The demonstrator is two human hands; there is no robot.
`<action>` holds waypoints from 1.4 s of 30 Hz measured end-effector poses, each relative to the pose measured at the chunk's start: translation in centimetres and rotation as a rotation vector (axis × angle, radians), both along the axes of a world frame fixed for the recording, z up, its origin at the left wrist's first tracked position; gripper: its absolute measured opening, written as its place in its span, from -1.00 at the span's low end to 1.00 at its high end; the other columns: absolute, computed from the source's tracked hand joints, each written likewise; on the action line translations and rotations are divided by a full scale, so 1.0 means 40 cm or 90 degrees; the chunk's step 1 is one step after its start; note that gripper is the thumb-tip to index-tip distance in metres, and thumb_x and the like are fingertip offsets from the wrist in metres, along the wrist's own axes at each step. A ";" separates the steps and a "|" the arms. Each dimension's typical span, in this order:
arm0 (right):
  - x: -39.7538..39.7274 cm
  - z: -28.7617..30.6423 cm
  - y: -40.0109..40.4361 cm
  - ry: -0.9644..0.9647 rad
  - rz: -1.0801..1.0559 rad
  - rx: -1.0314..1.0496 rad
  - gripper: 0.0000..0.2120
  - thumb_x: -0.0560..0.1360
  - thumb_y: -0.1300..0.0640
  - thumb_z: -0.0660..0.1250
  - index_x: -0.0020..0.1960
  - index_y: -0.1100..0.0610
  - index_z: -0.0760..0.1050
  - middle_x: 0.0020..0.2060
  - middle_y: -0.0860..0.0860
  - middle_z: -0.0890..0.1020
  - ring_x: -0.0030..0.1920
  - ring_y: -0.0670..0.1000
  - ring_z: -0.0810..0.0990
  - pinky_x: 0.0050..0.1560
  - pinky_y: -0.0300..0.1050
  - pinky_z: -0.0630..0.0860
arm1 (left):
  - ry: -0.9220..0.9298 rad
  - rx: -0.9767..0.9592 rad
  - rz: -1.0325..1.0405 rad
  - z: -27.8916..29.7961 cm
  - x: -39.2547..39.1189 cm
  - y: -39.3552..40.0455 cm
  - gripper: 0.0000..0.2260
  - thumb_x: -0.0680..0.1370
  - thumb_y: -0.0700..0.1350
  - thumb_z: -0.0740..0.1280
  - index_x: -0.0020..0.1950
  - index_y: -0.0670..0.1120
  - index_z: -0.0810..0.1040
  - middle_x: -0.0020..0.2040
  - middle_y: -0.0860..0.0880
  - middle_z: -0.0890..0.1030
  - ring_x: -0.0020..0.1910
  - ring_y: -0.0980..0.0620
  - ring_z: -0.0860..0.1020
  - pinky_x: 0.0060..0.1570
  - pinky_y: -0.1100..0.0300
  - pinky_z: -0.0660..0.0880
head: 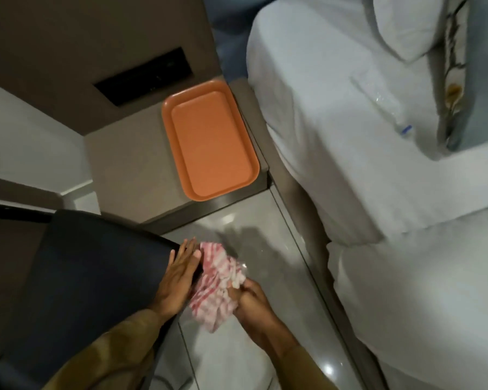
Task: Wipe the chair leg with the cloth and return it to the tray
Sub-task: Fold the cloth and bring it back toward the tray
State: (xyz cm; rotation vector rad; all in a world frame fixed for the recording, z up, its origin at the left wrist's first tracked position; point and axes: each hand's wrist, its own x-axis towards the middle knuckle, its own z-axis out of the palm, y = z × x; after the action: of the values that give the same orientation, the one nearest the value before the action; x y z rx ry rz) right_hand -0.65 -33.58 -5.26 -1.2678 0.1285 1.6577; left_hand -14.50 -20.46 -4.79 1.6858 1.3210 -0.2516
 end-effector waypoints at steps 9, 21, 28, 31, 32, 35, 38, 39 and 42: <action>0.250 0.198 0.135 0.046 0.017 -0.009 -0.64 0.58 0.12 0.27 0.26 0.19 0.71 0.22 0.26 0.73 0.20 0.26 0.75 0.24 0.16 0.68 | -0.271 -0.239 0.331 0.197 0.116 0.014 -0.73 0.70 -0.12 0.37 0.38 -0.13 0.67 0.24 -0.11 0.78 0.29 -0.18 0.73 0.37 -0.06 0.63; 0.365 0.181 0.380 -0.512 0.282 -0.114 -0.67 0.52 0.08 0.53 0.28 0.01 0.64 0.06 -0.05 0.77 0.04 -0.06 0.76 -0.12 -0.44 0.57 | -0.213 -0.106 0.345 0.137 0.235 0.201 -0.73 0.69 -0.14 0.40 0.40 -0.05 0.61 0.22 0.01 0.75 0.20 0.02 0.73 0.24 0.06 0.69; 0.402 0.087 0.548 -0.693 0.407 -0.168 -0.54 0.55 0.05 0.48 0.40 0.19 0.57 0.27 0.17 0.71 0.29 0.22 0.68 0.20 -0.24 0.58 | -0.120 -0.036 0.385 0.059 0.320 0.322 -0.62 0.66 -0.32 0.27 0.48 -0.11 0.53 0.26 -0.10 0.70 0.26 -0.15 0.67 0.38 -0.10 0.60; 0.412 0.048 0.627 -0.725 0.337 -0.108 -0.57 0.60 0.16 0.39 0.44 0.19 0.50 0.28 0.18 0.67 0.27 0.22 0.69 -0.06 -0.71 0.40 | -0.132 0.017 0.406 0.038 0.338 0.377 -0.48 0.68 -0.32 0.26 0.64 -0.06 0.37 0.40 -0.15 0.61 0.36 -0.17 0.61 0.49 -0.15 0.54; 0.414 0.034 0.646 -0.730 0.349 -0.076 -0.52 0.62 0.16 0.35 0.52 0.19 0.43 0.36 0.19 0.62 0.33 0.22 0.65 0.07 -0.65 0.44 | -0.130 0.033 0.394 0.030 0.336 0.392 -0.44 0.69 -0.29 0.27 0.69 -0.04 0.29 0.45 -0.16 0.55 0.38 -0.16 0.58 0.51 -0.16 0.52; 0.405 -0.017 0.673 -0.832 0.554 -0.066 -0.29 0.66 0.01 0.25 0.70 0.15 0.04 0.66 0.17 0.22 0.62 0.25 0.27 0.58 0.06 0.33 | -0.062 0.105 0.253 -0.016 0.326 0.411 -0.35 0.71 -0.19 0.31 0.76 -0.08 0.11 0.64 -0.18 0.28 0.53 -0.11 0.43 0.59 -0.09 0.39; 0.375 -0.052 0.662 -0.933 0.689 -0.042 -0.19 0.58 -0.18 0.31 0.69 0.12 0.10 0.66 0.19 0.20 0.65 0.25 0.20 0.61 0.23 0.29 | 0.088 0.166 -0.030 -0.063 0.318 0.407 -0.37 0.74 -0.14 0.24 0.78 -0.12 0.06 0.78 -0.20 0.03 0.77 -0.25 0.07 0.75 -0.06 0.09; 0.364 -0.064 0.654 -0.943 0.738 -0.021 -0.20 0.56 -0.22 0.33 0.66 0.12 0.17 0.64 0.20 0.24 0.64 0.26 0.22 0.60 0.23 0.29 | 0.137 0.152 -0.114 -0.071 0.316 0.406 -0.36 0.76 -0.06 0.19 0.79 -0.07 -0.01 0.79 -0.18 -0.07 0.79 -0.25 -0.05 0.78 -0.08 0.00; 0.348 -0.097 0.634 -0.943 0.835 0.013 -0.26 0.60 -0.23 0.27 0.64 0.12 0.21 0.65 0.21 0.24 0.68 0.24 0.17 0.63 0.21 0.21 | 0.221 0.097 -0.254 -0.079 0.318 0.401 -0.34 0.78 0.08 0.11 0.79 -0.01 -0.15 0.78 -0.16 -0.23 0.79 -0.23 -0.15 0.78 -0.09 -0.14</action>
State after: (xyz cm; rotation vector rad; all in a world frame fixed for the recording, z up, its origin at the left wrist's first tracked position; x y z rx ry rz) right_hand 13.26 -8.24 -9.16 -2.4360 -1.9076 1.0737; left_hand -1.78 -4.42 -7.94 2.1002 1.2602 -0.7182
